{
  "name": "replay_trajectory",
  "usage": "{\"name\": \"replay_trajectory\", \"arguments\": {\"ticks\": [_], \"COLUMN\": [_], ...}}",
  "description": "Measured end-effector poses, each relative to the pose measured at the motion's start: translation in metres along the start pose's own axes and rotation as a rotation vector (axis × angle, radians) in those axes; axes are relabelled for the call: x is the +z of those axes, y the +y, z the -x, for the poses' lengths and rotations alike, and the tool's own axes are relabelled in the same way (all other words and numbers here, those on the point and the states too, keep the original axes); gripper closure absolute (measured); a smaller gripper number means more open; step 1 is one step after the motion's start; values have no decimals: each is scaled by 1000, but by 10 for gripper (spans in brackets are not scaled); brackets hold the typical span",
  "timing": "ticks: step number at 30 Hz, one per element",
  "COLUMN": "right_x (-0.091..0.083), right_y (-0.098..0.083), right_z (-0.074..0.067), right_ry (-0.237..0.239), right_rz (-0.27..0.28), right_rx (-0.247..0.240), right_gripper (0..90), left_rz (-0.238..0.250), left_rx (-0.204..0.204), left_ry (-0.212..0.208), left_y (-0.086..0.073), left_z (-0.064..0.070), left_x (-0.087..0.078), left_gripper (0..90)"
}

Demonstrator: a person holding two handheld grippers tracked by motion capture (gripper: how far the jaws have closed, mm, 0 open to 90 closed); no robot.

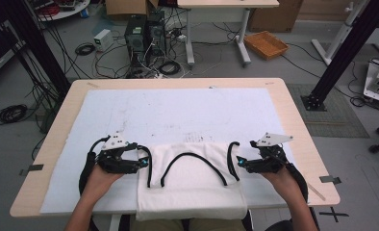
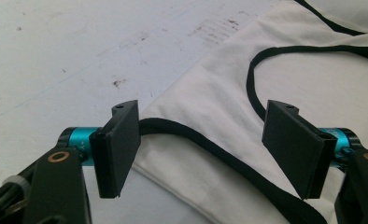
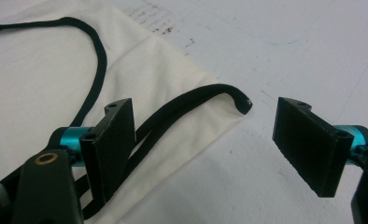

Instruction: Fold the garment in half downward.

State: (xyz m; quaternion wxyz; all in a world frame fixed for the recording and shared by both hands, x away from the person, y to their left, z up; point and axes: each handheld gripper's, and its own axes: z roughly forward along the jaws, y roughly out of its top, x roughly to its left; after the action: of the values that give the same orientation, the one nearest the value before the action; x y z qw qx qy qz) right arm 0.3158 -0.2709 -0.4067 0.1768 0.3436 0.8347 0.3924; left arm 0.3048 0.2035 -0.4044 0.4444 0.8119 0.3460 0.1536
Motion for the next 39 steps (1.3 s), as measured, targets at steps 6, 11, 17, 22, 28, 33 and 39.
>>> {"name": "replay_trajectory", "arguments": {"ticks": [6, 11, 17, 22, 28, 33, 39], "right_x": [7, 22, 39, 63, 85, 79, 69], "right_y": [11, 29, 46, 43, 36, 35, 34], "right_z": [5, 14, 23, 26, 25, 21, 25], "right_ry": [20, 49, 74, 66, 74, 139, 109], "right_rz": [7, -36, -85, -185, -276, -284, -243], "right_rx": [-1, -2, -1, 2, -40, -71, -70], "right_gripper": [210, 210, 215, 295, 503, 804, 834], "left_rz": [4, -41, -112, -198, -270, -273, -180], "left_rx": [0, -12, -24, -19, 31, 53, -11], "left_ry": [9, 10, 24, 52, 10, -20, -26], "left_y": [9, 23, 28, 20, 15, 13, 15], "left_z": [-4, -16, -33, -44, -41, -38, -43], "left_x": [-2, 17, 38, 56, 64, 65, 57], "left_gripper": [280, 281, 288, 329, 497, 822, 851]}}
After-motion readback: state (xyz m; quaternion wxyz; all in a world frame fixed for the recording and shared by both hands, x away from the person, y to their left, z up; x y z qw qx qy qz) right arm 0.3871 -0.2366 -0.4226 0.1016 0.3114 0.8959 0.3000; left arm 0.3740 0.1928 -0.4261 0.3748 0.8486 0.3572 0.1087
